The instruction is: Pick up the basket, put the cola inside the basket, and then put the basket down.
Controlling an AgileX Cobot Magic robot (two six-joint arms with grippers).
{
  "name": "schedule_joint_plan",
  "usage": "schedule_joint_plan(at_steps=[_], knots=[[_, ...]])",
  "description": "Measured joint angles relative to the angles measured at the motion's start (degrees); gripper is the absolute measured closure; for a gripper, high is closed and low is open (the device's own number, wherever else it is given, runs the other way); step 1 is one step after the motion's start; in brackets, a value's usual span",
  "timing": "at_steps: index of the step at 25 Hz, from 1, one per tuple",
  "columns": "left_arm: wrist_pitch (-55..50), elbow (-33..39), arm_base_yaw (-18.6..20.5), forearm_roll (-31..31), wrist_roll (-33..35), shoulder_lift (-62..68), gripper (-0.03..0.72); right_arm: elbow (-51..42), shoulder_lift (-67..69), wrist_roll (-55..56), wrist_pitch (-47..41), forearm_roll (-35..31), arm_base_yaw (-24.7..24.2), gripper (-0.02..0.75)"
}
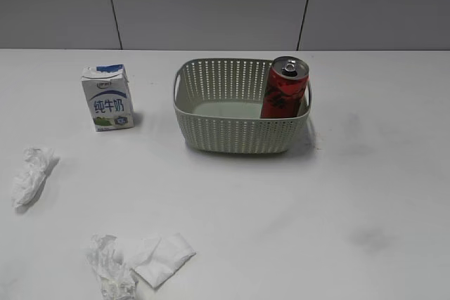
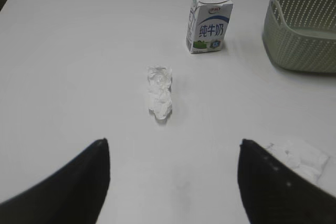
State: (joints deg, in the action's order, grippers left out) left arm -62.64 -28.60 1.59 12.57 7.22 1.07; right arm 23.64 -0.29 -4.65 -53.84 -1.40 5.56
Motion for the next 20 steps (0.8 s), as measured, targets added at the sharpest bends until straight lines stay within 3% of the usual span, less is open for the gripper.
schedule_joint_plan(at_steps=[20], knots=[[0.0,0.0,0.0,0.0,0.0,0.0,0.115,0.0,0.0,0.0,0.0,0.0,0.0,0.189]])
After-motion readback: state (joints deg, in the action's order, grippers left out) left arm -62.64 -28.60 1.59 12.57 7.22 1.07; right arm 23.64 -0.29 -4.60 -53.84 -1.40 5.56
